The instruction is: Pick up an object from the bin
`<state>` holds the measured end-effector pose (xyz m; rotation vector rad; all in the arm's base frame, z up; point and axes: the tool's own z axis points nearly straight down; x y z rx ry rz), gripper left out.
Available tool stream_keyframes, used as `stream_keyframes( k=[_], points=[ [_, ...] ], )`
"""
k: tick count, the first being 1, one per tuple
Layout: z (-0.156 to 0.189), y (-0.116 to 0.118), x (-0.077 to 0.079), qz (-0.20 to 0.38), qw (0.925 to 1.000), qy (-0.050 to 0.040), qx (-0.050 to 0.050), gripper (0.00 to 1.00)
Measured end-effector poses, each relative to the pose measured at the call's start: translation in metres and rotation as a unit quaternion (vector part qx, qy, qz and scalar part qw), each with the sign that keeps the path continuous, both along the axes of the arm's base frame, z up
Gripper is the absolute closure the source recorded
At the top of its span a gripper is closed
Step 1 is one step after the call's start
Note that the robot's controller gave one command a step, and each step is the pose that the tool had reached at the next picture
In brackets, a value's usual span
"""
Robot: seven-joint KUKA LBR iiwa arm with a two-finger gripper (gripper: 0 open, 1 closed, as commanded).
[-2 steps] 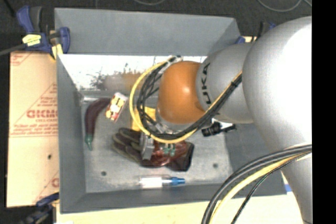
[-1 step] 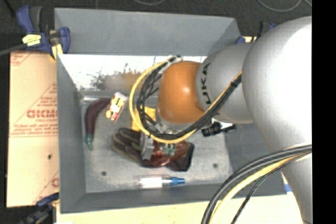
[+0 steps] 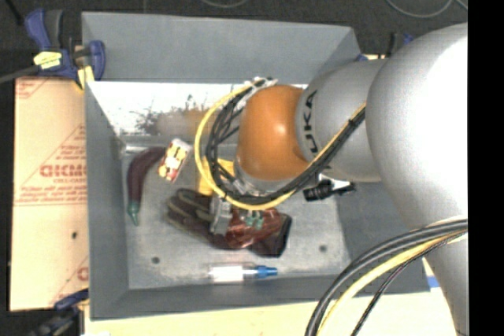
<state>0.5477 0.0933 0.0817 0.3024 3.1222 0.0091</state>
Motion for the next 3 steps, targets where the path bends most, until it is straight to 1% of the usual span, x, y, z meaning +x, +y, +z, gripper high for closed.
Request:
stream_keyframes(
  k=[1,3],
  points=[
    [0.0215,-0.0008,-0.0052,-0.031,0.9995,-0.0019,0.000,1.00],
    [0.0215,-0.0007,-0.0053,-0.033,0.9994,-0.0019,0.001,1.00]
  ],
)
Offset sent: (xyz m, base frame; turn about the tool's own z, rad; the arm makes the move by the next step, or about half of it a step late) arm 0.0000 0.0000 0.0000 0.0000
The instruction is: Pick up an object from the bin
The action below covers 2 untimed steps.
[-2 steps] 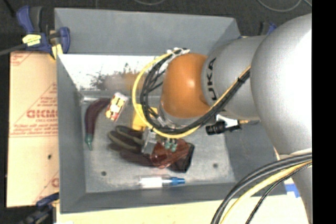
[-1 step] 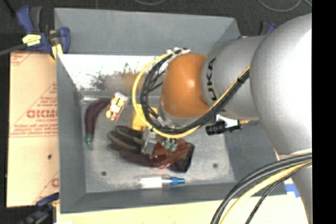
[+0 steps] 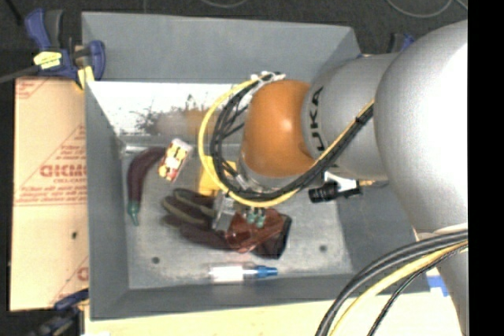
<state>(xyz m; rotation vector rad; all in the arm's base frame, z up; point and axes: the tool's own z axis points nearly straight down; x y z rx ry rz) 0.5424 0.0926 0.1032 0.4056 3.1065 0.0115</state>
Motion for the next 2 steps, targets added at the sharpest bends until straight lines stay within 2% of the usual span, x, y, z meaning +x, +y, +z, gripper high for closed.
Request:
stream_keyframes(
  k=[2],
  points=[
    [0.0000,0.0000,0.0000,-0.001,1.0000,-0.0001,0.000,1.00]
  ],
)
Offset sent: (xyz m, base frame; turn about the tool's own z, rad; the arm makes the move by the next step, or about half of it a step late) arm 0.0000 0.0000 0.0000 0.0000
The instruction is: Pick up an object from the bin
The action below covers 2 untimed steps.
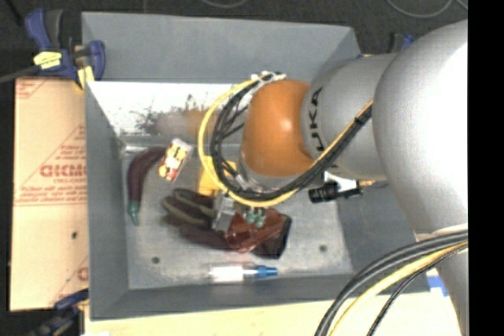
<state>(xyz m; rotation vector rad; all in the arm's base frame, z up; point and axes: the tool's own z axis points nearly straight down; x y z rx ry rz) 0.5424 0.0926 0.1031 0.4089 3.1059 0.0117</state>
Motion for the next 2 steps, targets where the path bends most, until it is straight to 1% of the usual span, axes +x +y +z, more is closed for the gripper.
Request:
stream_keyframes(
  k=[2],
  points=[
    [0.0000,0.0000,0.0000,-0.001,1.0000,-0.0001,0.000,1.00]
  ],
)
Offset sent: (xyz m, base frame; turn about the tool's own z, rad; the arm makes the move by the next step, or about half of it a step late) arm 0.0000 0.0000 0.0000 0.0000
